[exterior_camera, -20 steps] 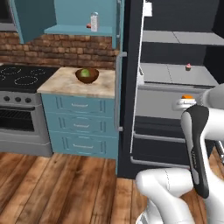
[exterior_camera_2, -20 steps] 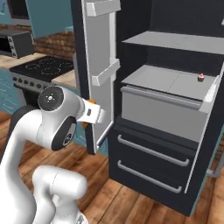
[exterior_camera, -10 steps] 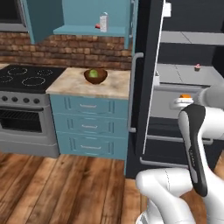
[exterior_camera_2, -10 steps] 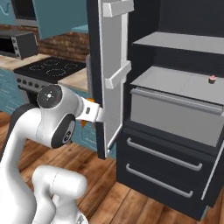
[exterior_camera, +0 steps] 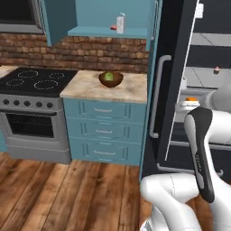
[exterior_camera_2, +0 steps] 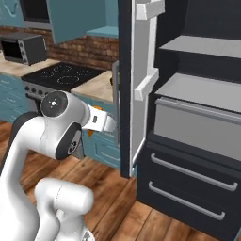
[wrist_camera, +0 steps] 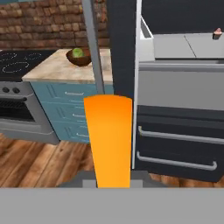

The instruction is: Pick the cheese from the fridge and the cheese grater from the cabinet and place them next to the salad bowl.

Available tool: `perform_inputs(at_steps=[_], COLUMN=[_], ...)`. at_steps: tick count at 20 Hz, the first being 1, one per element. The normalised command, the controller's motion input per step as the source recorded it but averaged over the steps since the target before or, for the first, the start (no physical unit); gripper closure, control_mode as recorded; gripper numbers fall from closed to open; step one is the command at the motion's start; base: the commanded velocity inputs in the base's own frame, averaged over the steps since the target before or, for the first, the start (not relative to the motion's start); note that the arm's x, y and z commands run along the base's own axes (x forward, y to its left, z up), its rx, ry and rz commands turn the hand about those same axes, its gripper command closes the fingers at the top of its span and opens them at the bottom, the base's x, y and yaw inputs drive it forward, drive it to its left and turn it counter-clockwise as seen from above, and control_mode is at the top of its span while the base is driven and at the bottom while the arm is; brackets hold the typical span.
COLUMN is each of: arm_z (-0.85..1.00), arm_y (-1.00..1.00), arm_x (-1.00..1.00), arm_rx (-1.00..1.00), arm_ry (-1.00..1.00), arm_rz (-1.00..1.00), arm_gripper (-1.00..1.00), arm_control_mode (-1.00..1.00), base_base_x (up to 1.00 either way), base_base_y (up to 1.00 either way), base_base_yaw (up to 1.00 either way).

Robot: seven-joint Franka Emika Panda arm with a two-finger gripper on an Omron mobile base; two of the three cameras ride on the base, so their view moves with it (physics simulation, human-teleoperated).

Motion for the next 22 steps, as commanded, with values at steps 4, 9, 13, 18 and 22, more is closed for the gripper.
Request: perform_inputs(at_steps=[4, 9, 13, 18, 22], arm_z=[0.0, 0.0, 0.0, 0.0, 0.0], arm_y=[0.0, 0.0, 0.0, 0.0, 0.0], arm_x=[0.0, 0.0, 0.0, 0.0, 0.0], arm_rx=[0.0, 0.0, 0.0, 0.0, 0.0], arm_ry=[0.0, 0.0, 0.0, 0.0, 0.0], arm_rz=[0.0, 0.0, 0.0, 0.0, 0.0], arm_gripper=[1.0, 1.0, 1.0, 1.0, 1.0], arm_control_mode=[1.0, 1.0, 1.0, 1.0, 1.0], base_base_x=[0.11, 0.34, 0.56, 0.67, 0.69], base_base_y=[0.67, 0.62, 0.53, 0.26, 0.18], base_base_yaw=[0.0, -0.07, -0.14, -0.02, -0.02])
